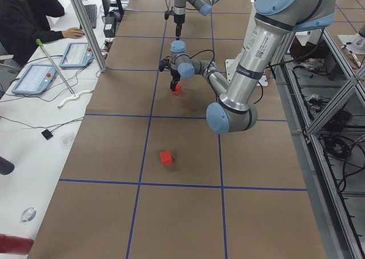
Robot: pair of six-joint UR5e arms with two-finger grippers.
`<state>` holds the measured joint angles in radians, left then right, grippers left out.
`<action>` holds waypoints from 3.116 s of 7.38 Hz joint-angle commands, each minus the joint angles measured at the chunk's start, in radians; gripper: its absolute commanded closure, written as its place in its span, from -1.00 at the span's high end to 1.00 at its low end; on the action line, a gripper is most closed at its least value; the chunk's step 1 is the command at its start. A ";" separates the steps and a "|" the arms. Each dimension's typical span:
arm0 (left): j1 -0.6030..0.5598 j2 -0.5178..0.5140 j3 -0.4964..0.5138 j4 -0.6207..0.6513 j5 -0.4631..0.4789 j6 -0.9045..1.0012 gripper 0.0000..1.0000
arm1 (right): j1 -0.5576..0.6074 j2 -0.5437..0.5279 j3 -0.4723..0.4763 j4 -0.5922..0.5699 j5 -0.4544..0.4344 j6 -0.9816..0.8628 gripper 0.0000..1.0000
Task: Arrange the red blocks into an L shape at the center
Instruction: 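Grasp the red cube left of center with the left gripper while the right arm withdraws, then carry the cube with the left gripper to just farther than the center cube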
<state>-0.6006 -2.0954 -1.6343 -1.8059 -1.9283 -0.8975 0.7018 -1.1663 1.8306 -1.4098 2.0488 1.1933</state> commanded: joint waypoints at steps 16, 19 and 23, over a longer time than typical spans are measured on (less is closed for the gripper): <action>0.051 -0.548 0.461 0.180 0.092 -0.242 -1.00 | 0.131 -0.285 0.130 0.008 -0.001 -0.147 1.00; 0.053 -0.528 0.453 0.180 0.089 -0.209 -1.00 | 0.131 -0.285 0.130 0.008 -0.001 -0.146 1.00; 0.064 -0.514 0.444 0.180 0.084 -0.221 -1.00 | 0.130 -0.280 0.128 0.008 -0.001 -0.143 1.00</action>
<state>-0.5433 -2.6118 -1.1891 -1.6260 -1.8426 -1.1137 0.8317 -1.4480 1.9591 -1.4021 2.0468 1.0501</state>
